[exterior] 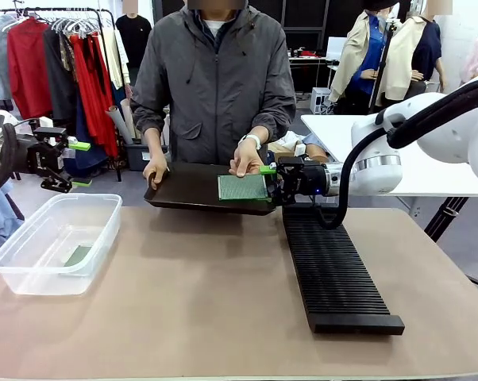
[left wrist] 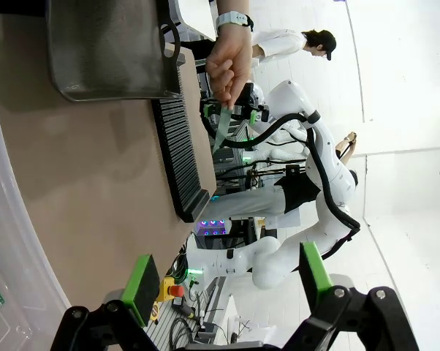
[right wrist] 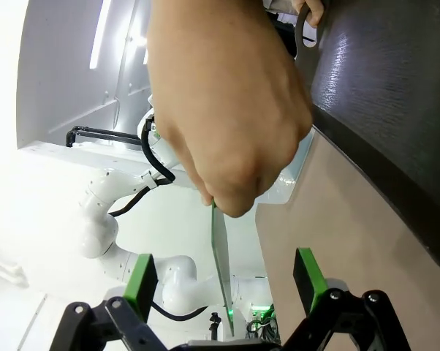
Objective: Sort PCBs into racks and boxes based on the side picked up.
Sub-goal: Pick up the Blank PCB handed by the Human.
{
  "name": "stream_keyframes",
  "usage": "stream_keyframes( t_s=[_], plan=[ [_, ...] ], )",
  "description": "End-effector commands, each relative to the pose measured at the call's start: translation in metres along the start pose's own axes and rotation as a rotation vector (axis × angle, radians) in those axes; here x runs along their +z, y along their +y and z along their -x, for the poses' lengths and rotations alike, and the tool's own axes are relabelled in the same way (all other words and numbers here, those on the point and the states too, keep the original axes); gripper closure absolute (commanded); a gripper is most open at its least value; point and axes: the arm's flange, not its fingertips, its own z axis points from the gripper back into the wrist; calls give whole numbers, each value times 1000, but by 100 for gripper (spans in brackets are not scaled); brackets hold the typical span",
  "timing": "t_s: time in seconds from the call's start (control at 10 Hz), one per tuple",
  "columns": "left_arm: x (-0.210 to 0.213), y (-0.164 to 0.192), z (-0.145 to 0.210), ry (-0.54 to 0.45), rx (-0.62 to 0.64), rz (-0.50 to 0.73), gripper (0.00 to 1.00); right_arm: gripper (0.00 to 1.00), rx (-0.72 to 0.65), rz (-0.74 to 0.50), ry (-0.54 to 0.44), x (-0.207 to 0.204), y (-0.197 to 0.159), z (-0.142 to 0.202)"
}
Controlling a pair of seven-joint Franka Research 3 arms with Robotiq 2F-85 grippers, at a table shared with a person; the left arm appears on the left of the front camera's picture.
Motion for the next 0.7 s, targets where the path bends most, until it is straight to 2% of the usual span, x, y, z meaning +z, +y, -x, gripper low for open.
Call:
stream_keyframes(
  t_s=[0.0, 0.3, 0.6],
  plan=[
    [0, -2, 0, 0, -1, -3, 0, 0, 26, -33, -26, -9, 0, -7],
    [0, -2, 0, 0, -1, -3, 0, 15, 20, -41, -24, -12, -2, -7],
    [0, -2, 0, 0, -1, -3, 0, 51, 17, -36, -28, -13, -3, -8]
  ],
)
